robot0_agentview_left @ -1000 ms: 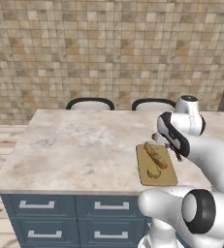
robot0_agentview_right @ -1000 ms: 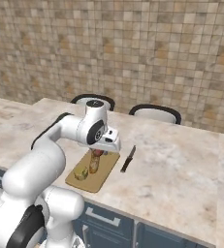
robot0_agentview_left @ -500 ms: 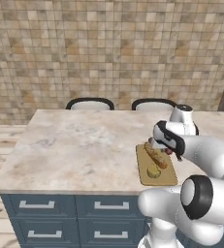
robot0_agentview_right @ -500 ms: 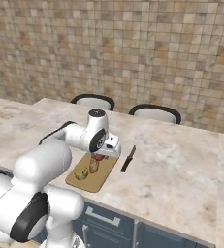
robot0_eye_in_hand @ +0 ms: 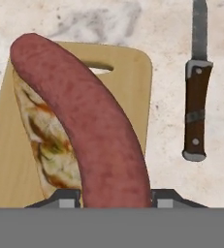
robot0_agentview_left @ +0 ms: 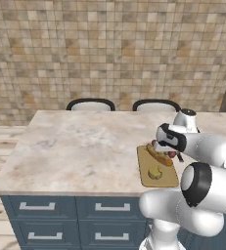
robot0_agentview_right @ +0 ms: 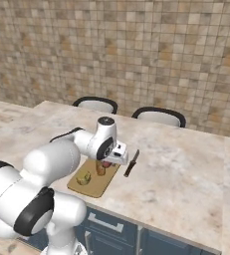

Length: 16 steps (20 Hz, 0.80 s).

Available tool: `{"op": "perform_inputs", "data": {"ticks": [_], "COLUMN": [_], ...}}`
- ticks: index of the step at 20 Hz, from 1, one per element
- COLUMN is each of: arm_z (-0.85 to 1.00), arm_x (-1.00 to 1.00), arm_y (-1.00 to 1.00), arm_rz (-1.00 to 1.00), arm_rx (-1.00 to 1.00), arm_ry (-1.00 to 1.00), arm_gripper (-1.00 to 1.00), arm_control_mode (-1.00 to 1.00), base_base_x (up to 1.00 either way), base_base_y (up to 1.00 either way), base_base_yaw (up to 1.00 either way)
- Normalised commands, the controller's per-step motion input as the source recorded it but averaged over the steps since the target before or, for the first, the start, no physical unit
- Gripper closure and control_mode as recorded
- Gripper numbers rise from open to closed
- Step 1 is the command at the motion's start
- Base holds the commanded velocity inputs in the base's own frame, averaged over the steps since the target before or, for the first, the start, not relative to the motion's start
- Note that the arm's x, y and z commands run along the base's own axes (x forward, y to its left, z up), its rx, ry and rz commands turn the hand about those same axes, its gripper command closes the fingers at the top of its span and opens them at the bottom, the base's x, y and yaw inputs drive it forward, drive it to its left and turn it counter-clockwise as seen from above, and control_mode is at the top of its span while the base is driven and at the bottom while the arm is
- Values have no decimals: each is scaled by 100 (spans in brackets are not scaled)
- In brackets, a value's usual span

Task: Retrieve the sausage and cheese from the fridge and place them on the cutting board on the counter.

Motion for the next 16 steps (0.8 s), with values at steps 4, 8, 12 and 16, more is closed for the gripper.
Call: {"op": "perform_inputs", "data": {"ticks": [4, 8, 12, 16], "arm_z": [-36, -37, -4, 27], "arm_x": [-9, -36, -15, 0], "arm_y": [17, 39, 37, 19], "arm_rz": [0, 0, 0, 0], "arm_rx": [0, 0, 0, 1], "arm_ry": [-5, -6, -10, -15], "arm_gripper": [-100, -100, -100, -100], "arm_control_mode": [-100, -100, -100, -100], "base_base_x": [0, 0, 0, 0], "base_base_y": [0, 0, 0, 0], "base_base_yaw": [0, 0, 0, 0]}}
